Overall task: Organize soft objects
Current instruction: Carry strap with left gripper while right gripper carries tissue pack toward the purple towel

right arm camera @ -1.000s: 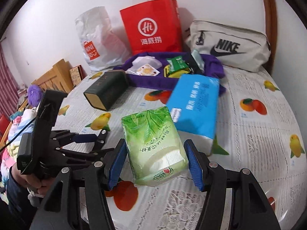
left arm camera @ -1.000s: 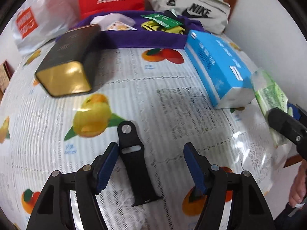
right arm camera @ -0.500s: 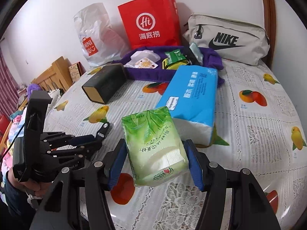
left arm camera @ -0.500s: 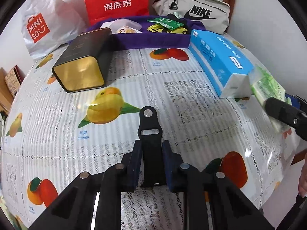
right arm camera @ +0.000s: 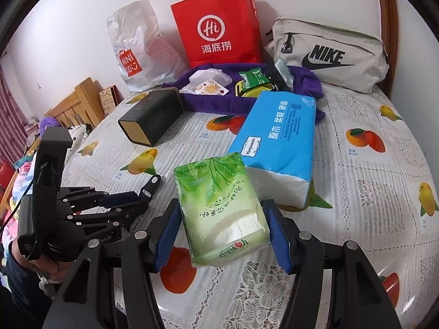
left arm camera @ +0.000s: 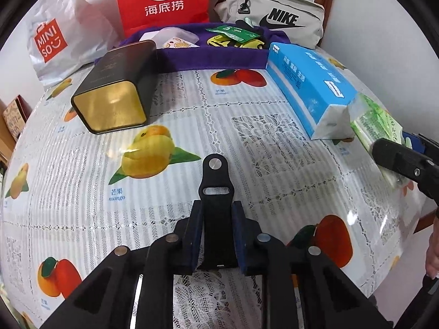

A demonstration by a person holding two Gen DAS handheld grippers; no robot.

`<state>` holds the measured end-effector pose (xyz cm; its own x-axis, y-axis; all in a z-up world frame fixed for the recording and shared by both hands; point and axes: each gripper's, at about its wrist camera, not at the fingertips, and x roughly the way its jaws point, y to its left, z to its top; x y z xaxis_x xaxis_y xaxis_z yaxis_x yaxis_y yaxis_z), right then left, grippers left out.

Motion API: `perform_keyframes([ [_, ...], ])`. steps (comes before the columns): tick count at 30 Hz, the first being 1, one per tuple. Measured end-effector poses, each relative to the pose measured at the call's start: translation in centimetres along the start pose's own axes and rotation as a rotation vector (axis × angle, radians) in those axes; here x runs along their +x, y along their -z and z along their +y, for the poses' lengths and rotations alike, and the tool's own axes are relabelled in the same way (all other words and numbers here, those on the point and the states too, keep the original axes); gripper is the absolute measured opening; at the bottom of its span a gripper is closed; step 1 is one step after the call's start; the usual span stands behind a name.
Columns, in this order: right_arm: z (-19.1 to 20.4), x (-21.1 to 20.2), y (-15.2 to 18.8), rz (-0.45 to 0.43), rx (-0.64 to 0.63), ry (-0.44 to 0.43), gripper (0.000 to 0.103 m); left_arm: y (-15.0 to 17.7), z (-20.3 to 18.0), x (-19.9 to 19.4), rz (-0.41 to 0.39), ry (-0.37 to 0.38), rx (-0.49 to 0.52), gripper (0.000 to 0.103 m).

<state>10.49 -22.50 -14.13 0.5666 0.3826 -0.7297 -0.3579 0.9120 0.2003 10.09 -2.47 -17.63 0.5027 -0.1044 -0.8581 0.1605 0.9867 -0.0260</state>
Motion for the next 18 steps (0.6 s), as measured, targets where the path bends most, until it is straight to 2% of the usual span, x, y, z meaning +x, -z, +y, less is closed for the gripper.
perform_keyframes([
  [8, 0.3, -0.8, -0.9, -0.011, -0.006, 0.005, 0.06, -0.6, 0.8, -1.7, -0.021, 0.044, -0.023, 0.02],
  [18, 0.8, -1.1, -2.5, -0.019, -0.017, 0.003, 0.06, -2.5, 1.4, -3.0, -0.059, 0.052, -0.026, 0.02],
])
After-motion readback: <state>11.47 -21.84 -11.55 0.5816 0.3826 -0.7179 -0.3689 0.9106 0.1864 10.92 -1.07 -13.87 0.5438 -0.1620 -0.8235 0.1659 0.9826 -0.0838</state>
